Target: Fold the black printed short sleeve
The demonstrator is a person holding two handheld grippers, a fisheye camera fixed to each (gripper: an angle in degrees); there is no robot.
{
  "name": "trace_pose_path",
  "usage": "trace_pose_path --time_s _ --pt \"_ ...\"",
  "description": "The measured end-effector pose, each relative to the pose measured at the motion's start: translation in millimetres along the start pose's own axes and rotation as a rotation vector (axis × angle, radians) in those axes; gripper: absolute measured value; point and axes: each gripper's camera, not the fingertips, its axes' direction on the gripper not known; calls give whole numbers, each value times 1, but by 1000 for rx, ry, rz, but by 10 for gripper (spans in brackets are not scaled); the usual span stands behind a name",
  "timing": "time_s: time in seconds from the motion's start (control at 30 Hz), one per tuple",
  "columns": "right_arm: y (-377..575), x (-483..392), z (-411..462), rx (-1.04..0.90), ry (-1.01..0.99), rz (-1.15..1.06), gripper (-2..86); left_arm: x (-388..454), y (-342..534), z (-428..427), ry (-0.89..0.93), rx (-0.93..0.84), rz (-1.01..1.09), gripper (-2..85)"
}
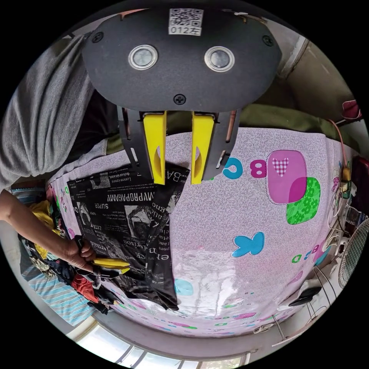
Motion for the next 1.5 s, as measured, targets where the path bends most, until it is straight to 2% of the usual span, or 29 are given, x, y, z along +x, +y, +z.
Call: trace_pose_path --time_s 0.17,0.5,0.7,0.93,1.33,1.5 --pt "10 15 3 -4 80 -29 40 -6 -1 24 -4 -49 -11 75" --pt "-23 68 -4 90 75 34 57 26 9 38 -206 -34 76 8" --pt "-44 99 -10 115 153 40 26 29 22 15 -151 49 73 2" --pt "-41 134 -39 82 201 -26 -1 57 28 -4 -99 52 151 2" --pt "-29 234 -82 75 345 -101 38 104 13 42 -33 -96 211 8" --pt "17 266 -97 42 285 -188 41 83 22 15 67 -40 188 6"
